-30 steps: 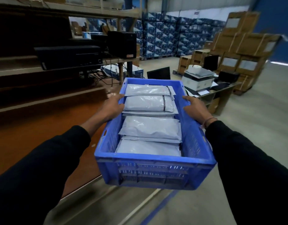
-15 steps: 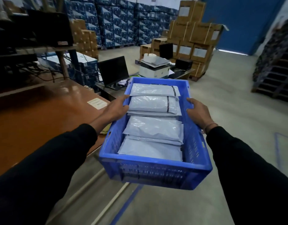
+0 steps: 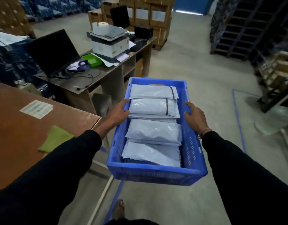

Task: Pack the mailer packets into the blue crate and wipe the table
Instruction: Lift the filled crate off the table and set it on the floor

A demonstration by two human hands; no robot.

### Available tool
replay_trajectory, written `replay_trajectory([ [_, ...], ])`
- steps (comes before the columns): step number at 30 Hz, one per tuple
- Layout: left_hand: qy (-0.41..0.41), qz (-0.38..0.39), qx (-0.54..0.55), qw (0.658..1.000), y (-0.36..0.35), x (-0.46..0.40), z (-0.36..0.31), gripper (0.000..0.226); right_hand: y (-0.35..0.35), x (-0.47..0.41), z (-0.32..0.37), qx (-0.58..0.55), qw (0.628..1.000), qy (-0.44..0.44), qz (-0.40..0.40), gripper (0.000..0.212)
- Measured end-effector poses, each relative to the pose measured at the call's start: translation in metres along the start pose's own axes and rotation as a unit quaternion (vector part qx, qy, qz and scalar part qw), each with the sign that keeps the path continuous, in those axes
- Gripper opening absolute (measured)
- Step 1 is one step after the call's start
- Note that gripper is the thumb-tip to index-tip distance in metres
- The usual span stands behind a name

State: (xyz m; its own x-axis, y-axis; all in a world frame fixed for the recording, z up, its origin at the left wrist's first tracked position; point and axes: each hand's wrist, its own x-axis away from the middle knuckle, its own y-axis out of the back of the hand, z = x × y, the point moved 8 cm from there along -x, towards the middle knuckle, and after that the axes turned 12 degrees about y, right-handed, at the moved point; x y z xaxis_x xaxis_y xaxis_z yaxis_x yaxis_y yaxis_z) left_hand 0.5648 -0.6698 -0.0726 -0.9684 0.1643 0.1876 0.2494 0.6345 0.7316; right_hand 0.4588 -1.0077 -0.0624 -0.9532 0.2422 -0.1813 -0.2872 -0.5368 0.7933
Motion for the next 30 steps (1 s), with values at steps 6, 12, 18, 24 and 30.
replay_trajectory([
  [6,-0.004,0.091,-0.031,0.995,-0.073,-0.07,0.031,0.068,-0.053,0.002,-0.062,0.006,0.997,-0.078,0.006,0.065],
  [12,0.001,0.146,-0.03,0.989,-0.141,-0.098,0.056,0.075,-0.112,0.022,-0.124,-0.053,0.977,-0.202,0.04,0.079],
  [18,0.059,0.188,-0.011,0.98,-0.229,-0.117,0.116,0.085,-0.194,0.042,-0.207,-0.078,0.958,-0.264,0.079,0.056],
  [24,0.123,0.212,0.016,0.969,-0.339,-0.142,0.196,0.059,-0.288,0.067,-0.301,-0.091,0.94,-0.31,0.113,0.029],
  [30,0.134,0.223,0.035,0.965,-0.446,-0.171,0.282,0.055,-0.388,0.085,-0.391,-0.11,0.925,-0.34,0.133,0.037],
])
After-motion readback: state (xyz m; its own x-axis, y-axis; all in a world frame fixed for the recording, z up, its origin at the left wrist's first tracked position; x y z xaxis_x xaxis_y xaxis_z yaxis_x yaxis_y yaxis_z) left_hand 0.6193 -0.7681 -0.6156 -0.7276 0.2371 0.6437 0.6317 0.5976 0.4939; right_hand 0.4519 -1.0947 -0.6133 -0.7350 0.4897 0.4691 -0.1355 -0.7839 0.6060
